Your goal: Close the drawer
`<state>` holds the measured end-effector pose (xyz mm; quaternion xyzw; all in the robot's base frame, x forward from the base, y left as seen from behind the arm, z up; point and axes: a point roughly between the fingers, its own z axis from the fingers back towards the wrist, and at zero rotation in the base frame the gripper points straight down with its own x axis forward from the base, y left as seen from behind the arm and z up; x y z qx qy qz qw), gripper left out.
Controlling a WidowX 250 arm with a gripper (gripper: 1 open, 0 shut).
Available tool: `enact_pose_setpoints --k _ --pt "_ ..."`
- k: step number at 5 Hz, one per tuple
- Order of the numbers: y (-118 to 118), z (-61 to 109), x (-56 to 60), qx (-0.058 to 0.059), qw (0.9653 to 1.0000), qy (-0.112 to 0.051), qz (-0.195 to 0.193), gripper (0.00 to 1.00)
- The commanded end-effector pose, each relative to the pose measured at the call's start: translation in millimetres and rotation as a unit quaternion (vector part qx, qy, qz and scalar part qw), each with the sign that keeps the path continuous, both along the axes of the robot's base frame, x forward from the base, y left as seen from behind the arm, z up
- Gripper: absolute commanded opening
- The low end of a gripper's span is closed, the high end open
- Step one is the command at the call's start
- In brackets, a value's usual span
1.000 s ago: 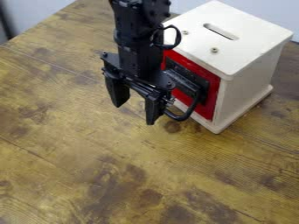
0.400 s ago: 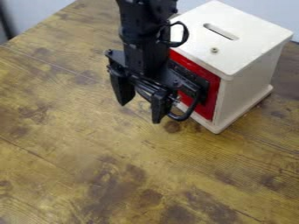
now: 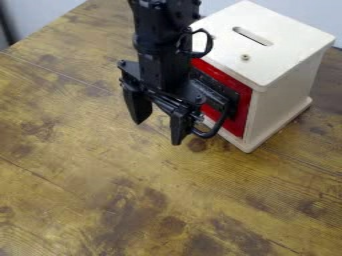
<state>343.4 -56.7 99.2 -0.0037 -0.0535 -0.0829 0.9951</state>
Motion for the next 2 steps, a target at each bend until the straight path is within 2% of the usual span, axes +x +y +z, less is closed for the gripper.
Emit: enact_pose_setpoints --k 1,2 --pt "9.4 26.9 6.0 -0.006 0.9991 -0.040 0.009 1.00" --pt "14.3 25.4 9.1 -0.007 0.9992 -0.036 0.014 1.00"
